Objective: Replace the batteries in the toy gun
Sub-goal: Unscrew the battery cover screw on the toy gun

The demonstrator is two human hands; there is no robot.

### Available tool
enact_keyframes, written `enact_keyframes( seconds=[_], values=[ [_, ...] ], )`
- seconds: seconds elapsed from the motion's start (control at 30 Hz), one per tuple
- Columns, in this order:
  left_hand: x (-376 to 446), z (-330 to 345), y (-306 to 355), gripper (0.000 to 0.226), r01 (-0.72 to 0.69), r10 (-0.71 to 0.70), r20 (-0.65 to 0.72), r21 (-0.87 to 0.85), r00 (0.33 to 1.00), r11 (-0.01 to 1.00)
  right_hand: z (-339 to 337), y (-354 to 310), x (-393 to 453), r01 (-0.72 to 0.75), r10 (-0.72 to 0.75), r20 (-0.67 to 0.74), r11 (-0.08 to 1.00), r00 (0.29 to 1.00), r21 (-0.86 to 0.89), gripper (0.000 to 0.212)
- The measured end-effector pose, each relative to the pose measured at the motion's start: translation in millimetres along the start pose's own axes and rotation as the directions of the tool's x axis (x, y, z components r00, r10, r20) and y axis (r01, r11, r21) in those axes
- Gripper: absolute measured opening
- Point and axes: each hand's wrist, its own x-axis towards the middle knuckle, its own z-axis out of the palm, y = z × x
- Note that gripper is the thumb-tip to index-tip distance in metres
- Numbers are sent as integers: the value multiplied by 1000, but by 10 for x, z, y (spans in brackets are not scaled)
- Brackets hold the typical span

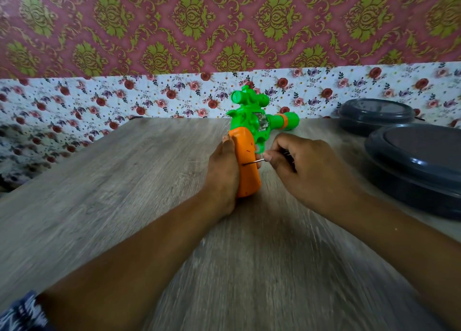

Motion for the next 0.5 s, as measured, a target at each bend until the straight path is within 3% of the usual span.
enact_keyframes(
  seconds=[0.13,0.23,0.4,0.5],
  values=[
    [1,-14,1,50,-9,9,-1,8,1000,1000,-8,0,16,-50,49,12,962,999,270,7],
    [1,-13,2,51,9,-9,7,1,1000,1000,31,-3,-6,-27,22,17,931,1000,363,8],
    [22,-13,-12,49,18,-16,15,-81,1000,997,46,-14,-39,-49,49,2,997,999,51,54],
    [24,-13,-22,38,21,-19,17,-108,1000,994,44,26,-36,-33,33,6,999,999,-9,55]
  ],
)
